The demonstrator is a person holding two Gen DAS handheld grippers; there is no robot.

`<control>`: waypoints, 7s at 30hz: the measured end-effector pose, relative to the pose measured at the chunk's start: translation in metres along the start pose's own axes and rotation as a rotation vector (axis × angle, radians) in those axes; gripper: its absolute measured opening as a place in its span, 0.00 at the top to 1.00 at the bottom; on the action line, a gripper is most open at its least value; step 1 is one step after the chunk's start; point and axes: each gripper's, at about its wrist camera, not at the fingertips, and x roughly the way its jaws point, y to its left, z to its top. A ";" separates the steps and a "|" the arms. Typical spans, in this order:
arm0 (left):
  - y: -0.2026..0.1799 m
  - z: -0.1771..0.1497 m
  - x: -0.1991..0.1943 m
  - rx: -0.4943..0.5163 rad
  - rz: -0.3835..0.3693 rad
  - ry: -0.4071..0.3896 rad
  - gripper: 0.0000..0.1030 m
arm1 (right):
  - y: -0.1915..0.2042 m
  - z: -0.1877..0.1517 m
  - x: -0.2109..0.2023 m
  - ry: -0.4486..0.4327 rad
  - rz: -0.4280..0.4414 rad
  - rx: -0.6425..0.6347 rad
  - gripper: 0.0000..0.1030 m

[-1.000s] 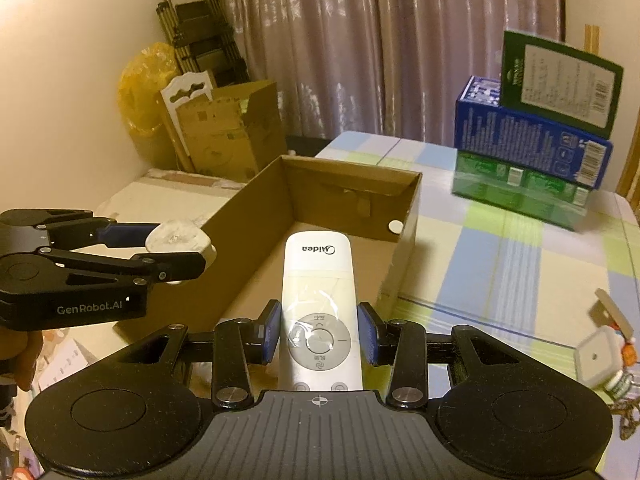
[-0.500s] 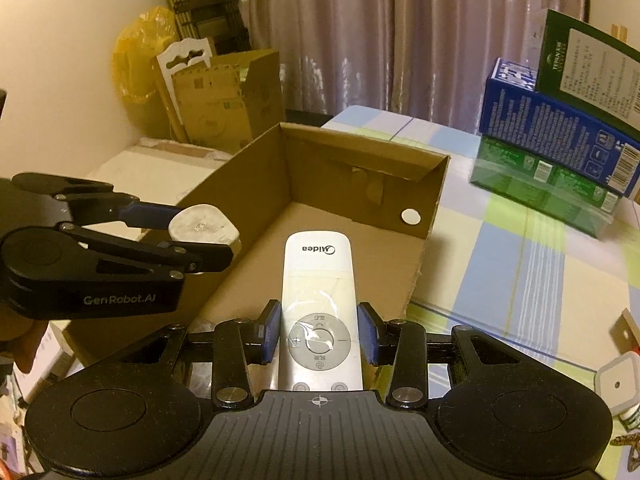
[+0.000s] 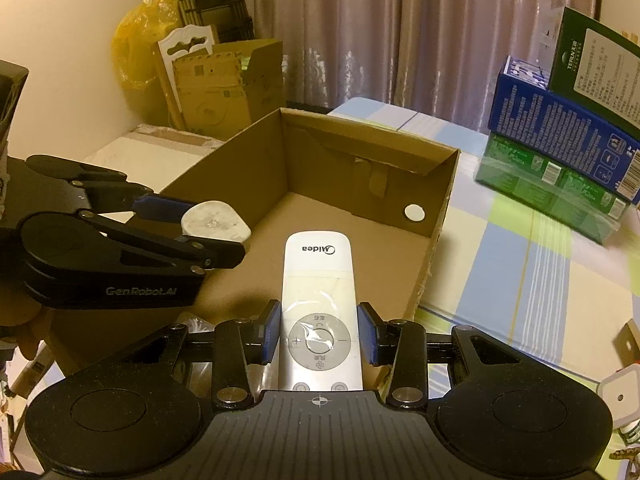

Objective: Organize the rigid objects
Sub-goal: 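Carry the plug and remote into the cardboard box while both tools open to release, then move both open tools back over the table items, then grasp the leopard-print hair clip with the right tool, then grasp the white square night light with the left tool while the right tool holds the clip, then carry the night light and hair clip over the cardboard box with both tools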

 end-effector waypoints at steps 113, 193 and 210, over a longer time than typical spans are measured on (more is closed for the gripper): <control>-0.296 0.020 -0.011 0.026 -0.271 -0.100 0.09 | -0.244 -0.201 -0.247 -0.153 -0.416 0.393 0.16; -0.327 -0.027 0.097 0.141 -0.302 -0.060 0.40 | -0.288 -0.224 -0.108 -0.051 -0.295 0.338 0.73; -0.332 -0.020 0.107 0.318 -0.384 -0.129 0.28 | -0.288 -0.227 -0.110 -0.048 -0.314 0.319 0.63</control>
